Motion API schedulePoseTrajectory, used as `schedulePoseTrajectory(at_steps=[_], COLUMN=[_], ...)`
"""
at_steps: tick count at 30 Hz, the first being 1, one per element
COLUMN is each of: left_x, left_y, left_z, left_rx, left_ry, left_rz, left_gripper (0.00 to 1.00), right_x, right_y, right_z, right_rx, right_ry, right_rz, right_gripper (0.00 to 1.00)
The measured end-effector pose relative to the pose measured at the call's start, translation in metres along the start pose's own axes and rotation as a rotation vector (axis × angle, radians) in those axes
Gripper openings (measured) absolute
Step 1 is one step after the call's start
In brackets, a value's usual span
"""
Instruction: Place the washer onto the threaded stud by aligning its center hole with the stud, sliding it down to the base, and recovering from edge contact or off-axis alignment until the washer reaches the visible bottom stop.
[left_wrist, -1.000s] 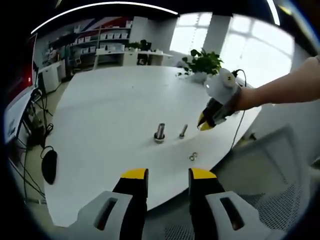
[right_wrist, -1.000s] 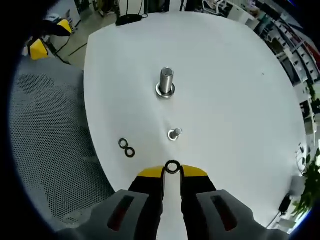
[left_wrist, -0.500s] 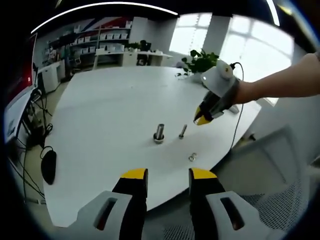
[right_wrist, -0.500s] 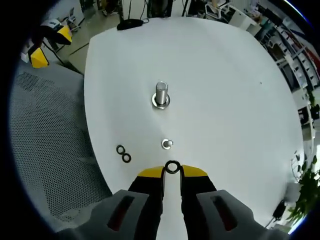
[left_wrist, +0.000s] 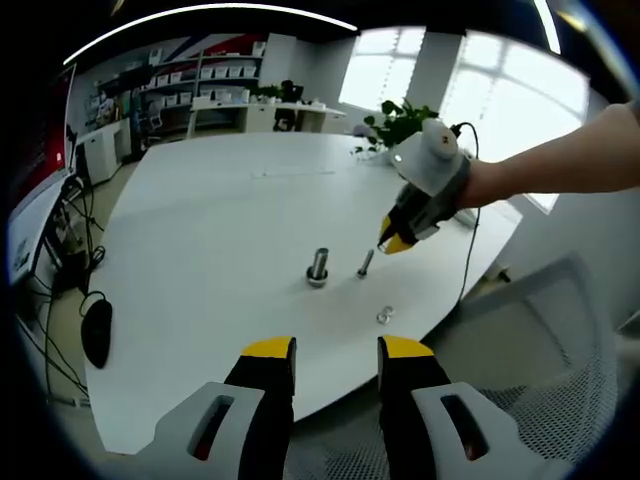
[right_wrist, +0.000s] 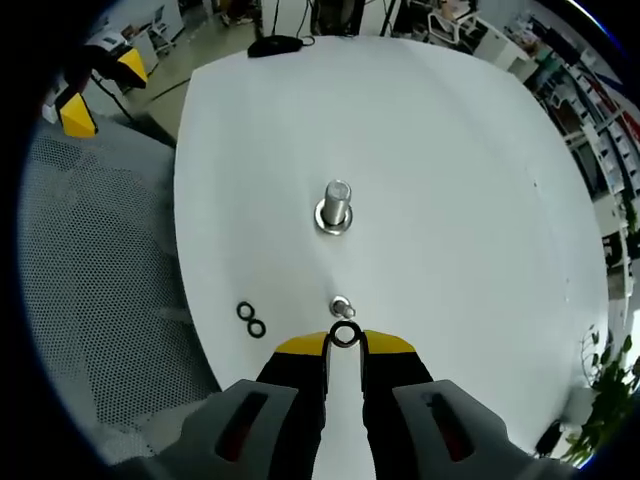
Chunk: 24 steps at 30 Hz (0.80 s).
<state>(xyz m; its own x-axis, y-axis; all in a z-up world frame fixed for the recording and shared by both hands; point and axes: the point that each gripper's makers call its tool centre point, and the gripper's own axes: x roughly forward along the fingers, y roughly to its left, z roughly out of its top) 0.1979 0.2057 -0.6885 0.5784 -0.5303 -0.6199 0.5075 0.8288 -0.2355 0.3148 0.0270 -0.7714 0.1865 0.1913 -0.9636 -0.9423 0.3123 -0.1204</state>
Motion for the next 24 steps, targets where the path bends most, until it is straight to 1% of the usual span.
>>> schedulePoseTrajectory(at_steps=[10, 24], left_x=[0.0, 0.0], left_y=[0.003, 0.004], left_z=[-0.001, -0.001], left_rx=[0.006, 0.001], left_ry=[0.007, 0.006], left_rz=[0.017, 0.026], left_gripper=[0.31, 0.31], right_x=[-0.004, -0.002], right_y=[-0.006, -0.005], right_z=[0.01, 0.013], right_rx=[-0.025, -0.043], right_ry=[-0.014, -0.017], right_rz=[-0.003, 0.011], right_gripper=[0.14, 0.14])
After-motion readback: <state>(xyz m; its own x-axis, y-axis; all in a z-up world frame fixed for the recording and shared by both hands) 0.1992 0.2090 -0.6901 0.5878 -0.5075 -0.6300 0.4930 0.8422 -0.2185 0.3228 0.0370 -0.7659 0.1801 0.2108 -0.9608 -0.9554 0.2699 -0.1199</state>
